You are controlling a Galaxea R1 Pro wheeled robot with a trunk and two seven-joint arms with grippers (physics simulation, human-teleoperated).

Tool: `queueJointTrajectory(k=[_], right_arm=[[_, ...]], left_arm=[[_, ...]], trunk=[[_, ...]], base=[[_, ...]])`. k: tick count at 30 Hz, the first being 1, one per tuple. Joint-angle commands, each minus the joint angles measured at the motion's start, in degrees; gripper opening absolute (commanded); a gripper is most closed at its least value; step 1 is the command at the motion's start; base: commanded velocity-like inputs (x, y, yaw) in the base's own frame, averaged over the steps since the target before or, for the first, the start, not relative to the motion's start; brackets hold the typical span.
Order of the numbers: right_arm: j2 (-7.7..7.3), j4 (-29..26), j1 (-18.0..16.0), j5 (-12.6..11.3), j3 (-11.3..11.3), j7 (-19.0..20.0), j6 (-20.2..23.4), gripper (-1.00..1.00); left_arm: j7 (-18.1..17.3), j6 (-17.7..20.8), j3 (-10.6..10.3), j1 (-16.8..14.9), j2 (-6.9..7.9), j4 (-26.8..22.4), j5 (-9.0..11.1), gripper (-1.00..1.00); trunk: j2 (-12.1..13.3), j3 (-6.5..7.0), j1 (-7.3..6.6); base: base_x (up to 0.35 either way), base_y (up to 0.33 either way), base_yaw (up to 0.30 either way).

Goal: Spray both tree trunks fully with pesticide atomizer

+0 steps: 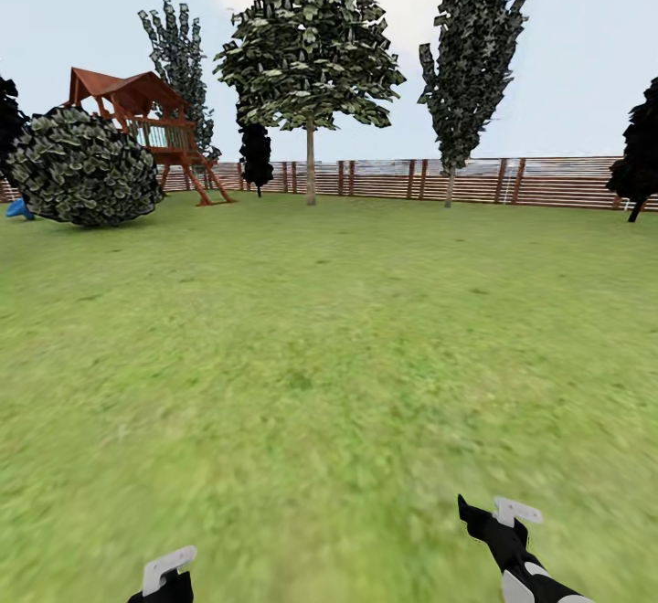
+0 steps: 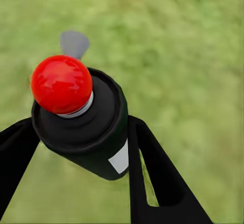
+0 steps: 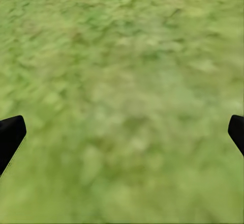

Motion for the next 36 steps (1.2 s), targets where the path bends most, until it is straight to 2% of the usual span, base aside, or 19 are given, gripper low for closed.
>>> queueJointTrajectory(k=[1, 10, 36], right_arm=[[-0.01, 0.1, 0.0, -0.3, -0.4, 0.6, -0.2, 1.00], [-0.01, 0.1, 0.0, -0.3, -0.4, 0.6, -0.2, 1.00], [-0.01, 0.1, 0.0, -0.3, -0.4, 0.6, -0.2, 1.00]], left_arm=[[-0.2, -0.1, -0.3, 0.0, 0.02, 0.0, 0.6, -1.00], [-0.2, -0.1, -0.3, 0.0, 0.02, 0.0, 0.6, -1.00], [-0.2, -0.1, -0.3, 0.0, 0.02, 0.0, 0.6, -1.00]], trunk=[[0.0, -0.06, 0.02], [0.0, -0.06, 0.02], [0.0, -0.06, 0.02]], base=[[0.330, 0.000, 0.000], [0.330, 0.030, 0.000], [0.328, 0.128, 0.000]])
